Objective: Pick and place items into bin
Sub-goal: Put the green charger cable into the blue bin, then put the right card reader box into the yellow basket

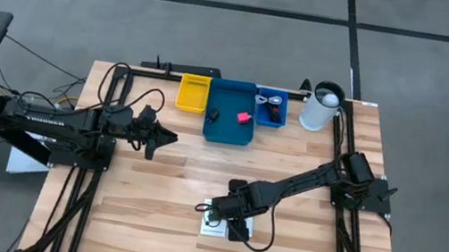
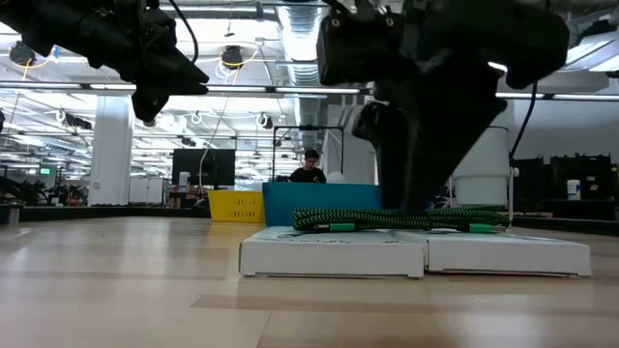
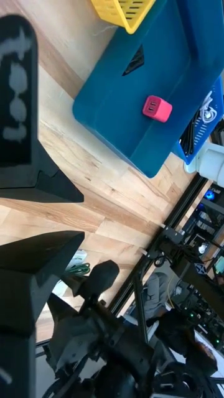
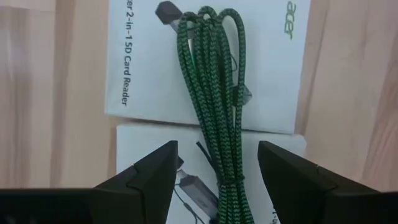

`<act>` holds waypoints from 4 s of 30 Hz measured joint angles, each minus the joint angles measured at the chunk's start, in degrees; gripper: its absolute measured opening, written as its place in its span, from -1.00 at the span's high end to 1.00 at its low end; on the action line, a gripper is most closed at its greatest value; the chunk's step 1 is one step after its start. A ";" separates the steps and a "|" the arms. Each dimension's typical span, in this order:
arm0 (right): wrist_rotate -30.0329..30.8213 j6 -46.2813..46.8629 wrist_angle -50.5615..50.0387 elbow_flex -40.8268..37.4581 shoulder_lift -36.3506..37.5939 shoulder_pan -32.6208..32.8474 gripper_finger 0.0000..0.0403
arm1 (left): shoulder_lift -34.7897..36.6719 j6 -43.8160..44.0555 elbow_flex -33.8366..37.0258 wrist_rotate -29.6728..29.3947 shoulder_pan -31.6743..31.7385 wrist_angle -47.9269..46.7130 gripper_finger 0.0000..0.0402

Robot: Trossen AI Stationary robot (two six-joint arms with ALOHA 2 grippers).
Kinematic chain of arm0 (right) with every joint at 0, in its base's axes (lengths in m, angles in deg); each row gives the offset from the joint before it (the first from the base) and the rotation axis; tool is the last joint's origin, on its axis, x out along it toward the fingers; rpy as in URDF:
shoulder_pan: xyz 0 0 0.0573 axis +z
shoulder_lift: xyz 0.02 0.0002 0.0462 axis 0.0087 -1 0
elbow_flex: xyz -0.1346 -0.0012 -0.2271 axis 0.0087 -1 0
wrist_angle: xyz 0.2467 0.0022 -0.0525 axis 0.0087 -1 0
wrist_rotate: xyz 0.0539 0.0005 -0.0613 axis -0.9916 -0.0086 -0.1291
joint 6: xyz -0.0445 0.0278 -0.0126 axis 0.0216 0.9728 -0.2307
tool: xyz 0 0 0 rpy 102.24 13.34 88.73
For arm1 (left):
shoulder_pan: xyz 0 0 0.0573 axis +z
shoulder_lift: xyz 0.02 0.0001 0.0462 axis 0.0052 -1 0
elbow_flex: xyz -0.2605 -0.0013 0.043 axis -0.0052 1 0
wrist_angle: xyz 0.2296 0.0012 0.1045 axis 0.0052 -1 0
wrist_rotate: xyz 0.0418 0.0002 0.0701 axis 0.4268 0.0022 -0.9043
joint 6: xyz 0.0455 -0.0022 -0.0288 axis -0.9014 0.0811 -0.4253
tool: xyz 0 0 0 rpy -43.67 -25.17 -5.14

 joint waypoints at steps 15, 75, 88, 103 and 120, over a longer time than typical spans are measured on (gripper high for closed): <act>0.93 0.49 4.99 -3.41 0.02 -1.60 0.23 | 0.00 0.00 0.00 0.02 0.00 0.00 0.65; 15.82 -1.60 -16.87 14.91 0.46 -55.94 0.93 | -0.02 -0.02 0.02 0.00 0.00 -20.67 0.65; 16.66 -2.20 -18.31 14.91 1.03 -55.63 0.45 | -0.02 -0.02 0.02 0.00 0.00 -22.18 0.65; 24.09 -3.30 -31.56 21.24 15.12 -42.26 0.38 | -0.02 -0.02 0.02 0.00 0.01 -22.08 0.65; 58.95 27.18 -0.61 -20.94 34.94 5.33 0.40 | -0.02 -0.02 0.02 0.02 0.02 -22.05 0.65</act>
